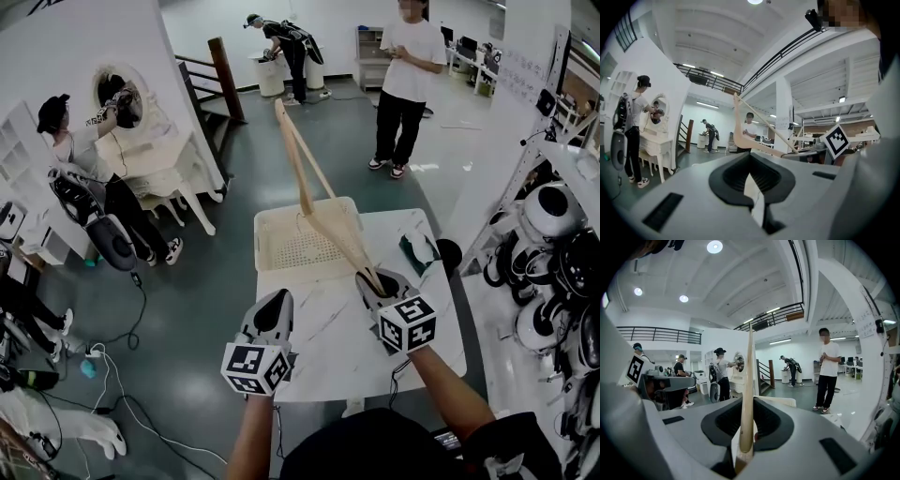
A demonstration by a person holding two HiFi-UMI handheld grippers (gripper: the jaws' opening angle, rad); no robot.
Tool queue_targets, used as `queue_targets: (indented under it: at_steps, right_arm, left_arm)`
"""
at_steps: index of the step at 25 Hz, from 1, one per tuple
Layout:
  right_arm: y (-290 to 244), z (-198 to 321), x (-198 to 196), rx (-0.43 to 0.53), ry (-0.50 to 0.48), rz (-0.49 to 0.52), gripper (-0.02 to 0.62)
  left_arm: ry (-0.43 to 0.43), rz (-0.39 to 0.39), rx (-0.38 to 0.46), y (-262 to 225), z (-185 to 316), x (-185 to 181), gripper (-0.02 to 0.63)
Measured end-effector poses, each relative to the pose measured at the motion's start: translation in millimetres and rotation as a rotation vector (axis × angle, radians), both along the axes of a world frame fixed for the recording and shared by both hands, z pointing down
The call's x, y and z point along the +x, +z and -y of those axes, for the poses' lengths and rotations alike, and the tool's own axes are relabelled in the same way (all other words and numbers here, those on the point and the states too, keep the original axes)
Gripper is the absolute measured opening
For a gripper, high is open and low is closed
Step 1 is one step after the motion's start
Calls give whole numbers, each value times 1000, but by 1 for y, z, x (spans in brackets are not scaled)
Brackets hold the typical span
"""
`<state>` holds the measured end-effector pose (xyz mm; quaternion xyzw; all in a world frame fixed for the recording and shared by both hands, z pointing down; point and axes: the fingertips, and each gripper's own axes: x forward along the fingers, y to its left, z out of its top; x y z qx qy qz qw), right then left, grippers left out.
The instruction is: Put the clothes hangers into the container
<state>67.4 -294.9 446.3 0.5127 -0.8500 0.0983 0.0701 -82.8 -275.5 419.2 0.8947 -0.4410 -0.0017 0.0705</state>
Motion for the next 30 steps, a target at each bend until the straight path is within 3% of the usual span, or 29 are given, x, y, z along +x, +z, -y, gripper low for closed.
queue_targets:
  at_steps: [30]
  right_arm:
    - [10,51,30,-29,-76,17,63]
  left_arm:
    - [-90,23,-28,2,34,27,5]
